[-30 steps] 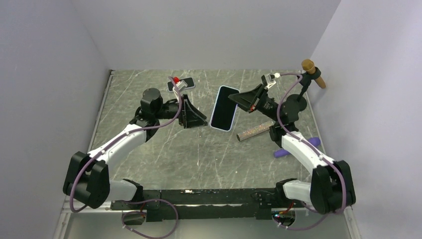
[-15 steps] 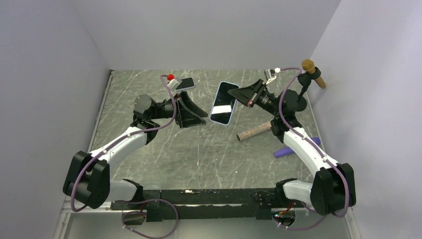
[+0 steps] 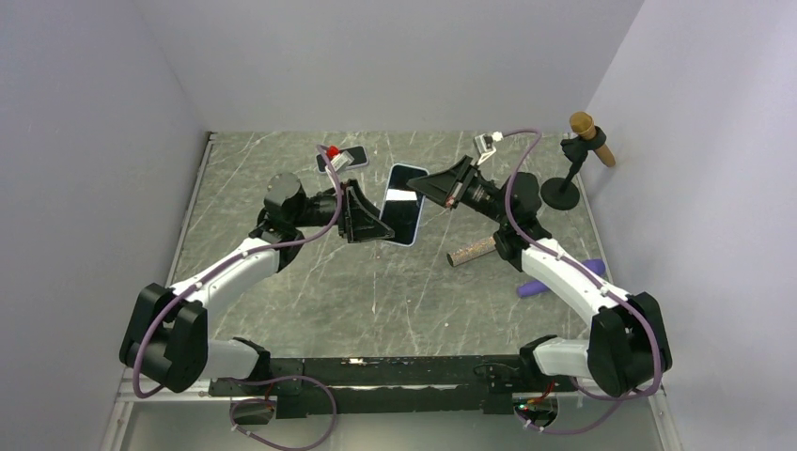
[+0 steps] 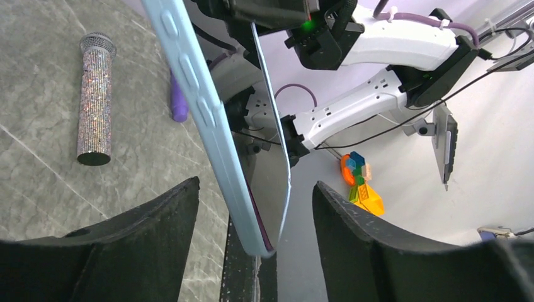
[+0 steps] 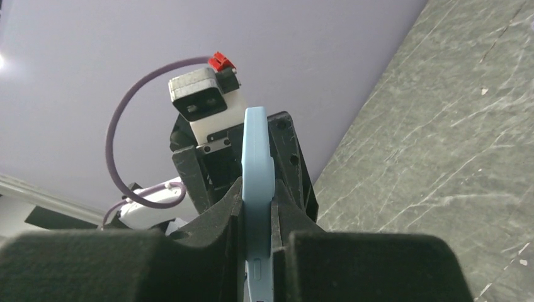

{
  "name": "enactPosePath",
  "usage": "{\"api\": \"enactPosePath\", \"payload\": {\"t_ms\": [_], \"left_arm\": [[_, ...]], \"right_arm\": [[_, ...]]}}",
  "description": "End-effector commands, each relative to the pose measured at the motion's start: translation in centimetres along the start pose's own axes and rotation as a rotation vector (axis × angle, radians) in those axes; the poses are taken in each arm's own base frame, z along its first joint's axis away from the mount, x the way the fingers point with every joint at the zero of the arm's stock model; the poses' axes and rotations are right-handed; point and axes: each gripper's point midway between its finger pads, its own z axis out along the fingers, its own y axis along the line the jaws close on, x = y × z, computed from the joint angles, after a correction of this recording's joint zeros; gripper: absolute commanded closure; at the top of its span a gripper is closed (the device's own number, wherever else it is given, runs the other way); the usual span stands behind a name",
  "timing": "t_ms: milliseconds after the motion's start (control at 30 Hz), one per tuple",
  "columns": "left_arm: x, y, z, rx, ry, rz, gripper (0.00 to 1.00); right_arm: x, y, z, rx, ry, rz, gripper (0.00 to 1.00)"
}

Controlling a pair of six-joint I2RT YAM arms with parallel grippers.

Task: Take the phone out of the phone case
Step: Remove the phone case from the phone.

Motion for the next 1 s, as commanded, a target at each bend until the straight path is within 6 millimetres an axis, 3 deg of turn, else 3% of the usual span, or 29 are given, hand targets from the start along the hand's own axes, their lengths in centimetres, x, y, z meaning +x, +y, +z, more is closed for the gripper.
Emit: {"api": "enactPosePath", "payload": {"t_ms": [0, 133, 200, 233, 400, 567, 667, 900, 967], "left_arm": [[-1.2, -1.6, 0.3, 0.037, -0.011, 0.086, 0.39], [-0.9, -2.0, 0.3, 0.067, 0.018, 0.092, 0.68], [-0.7, -2.2, 0.4, 0.084, 0.033, 0.095, 0.96], [-0.6, -2.3, 0.4, 0.089, 0.036, 0.094, 1.00], [-0.4, -3.6, 0.4, 0.148, 0.049, 0.117, 1.00], [-0.1, -3.9, 0.5, 0.167, 0.075, 0.122, 1.00], [0.5, -4.1, 0.8, 0.184, 0.100, 0.113, 1.00], [0.9, -3.8, 1.1, 0.165, 0.127, 0.118, 1.00], [1.0, -3.7, 1.2, 0.159, 0.131, 0.120, 1.00]], "right_arm": [[-1.2, 3.9, 0.9, -0.100, -0.058, -0.115, 1.00], [-0.9, 3.6, 0.6, -0.059, -0.023, -0.149, 1.00], [-0.7, 3.5, 0.5, -0.034, 0.039, -0.182, 1.00], [-0.3, 2.7, 0.3, 0.007, 0.102, -0.180, 1.00], [1.9, 2.5, -1.0, 0.033, 0.389, -0.273, 0.74], [2.5, 3.2, -1.8, 0.017, 0.476, -0.325, 0.55], [2.6, 3.3, -1.5, -0.003, 0.506, -0.318, 0.54], [3.5, 2.8, -1.5, -0.043, 0.572, -0.281, 0.61], [3.7, 2.5, -1.6, -0.042, 0.584, -0.263, 0.73]]}}
